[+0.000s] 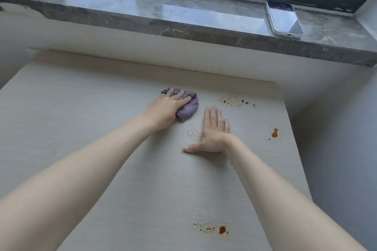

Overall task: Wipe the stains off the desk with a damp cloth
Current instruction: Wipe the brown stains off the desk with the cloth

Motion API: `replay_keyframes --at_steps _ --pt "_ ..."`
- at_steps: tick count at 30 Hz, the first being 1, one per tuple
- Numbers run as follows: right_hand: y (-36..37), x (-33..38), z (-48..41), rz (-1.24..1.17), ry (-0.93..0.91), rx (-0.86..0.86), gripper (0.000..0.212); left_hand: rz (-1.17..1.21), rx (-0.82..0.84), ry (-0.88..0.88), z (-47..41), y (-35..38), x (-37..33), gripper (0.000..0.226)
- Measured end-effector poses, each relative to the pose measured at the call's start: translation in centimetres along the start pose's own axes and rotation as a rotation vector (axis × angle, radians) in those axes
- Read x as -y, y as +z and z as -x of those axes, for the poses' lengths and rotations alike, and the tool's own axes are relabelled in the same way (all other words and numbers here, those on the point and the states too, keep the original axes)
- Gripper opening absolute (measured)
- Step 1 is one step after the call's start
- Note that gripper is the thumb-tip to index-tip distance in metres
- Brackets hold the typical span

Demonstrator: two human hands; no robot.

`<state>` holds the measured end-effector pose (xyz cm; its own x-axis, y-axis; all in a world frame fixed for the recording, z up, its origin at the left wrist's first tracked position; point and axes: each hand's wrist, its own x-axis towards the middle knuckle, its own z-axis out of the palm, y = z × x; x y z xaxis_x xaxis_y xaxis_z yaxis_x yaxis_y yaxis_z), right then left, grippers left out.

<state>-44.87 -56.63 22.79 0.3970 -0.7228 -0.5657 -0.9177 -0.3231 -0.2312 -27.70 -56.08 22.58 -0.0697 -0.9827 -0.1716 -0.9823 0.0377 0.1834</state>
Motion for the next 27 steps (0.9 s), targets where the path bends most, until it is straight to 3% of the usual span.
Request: replay_keyframes --at_steps 3,8,13,19,27 --pt "-0.1 0.0 0.2 0.004 0.005 0.002 0.144 0.027 0.013 -0.073 0.2 0.0 -2.2 0.058" --pt "-0.2 0.1 0.2 0.008 -0.004 0.010 0.144 -0.008 0.040 0.068 1.4 0.1 1.0 0.059" --pt "-0.1 0.1 0.2 0.013 0.001 0.005 0.145 0.021 -0.039 -0.104 0.5 -0.2 -1.2 0.056" --pt "-0.1 0.1 0.1 0.033 0.001 0.021 0.144 0.030 0.061 0.141 3.8 0.4 1.2 0.069" --pt "-0.5 0.6 0.8 0.032 0.030 0.043 0.142 0.068 0.039 -0.078 3.5 0.2 -1.4 0.058"
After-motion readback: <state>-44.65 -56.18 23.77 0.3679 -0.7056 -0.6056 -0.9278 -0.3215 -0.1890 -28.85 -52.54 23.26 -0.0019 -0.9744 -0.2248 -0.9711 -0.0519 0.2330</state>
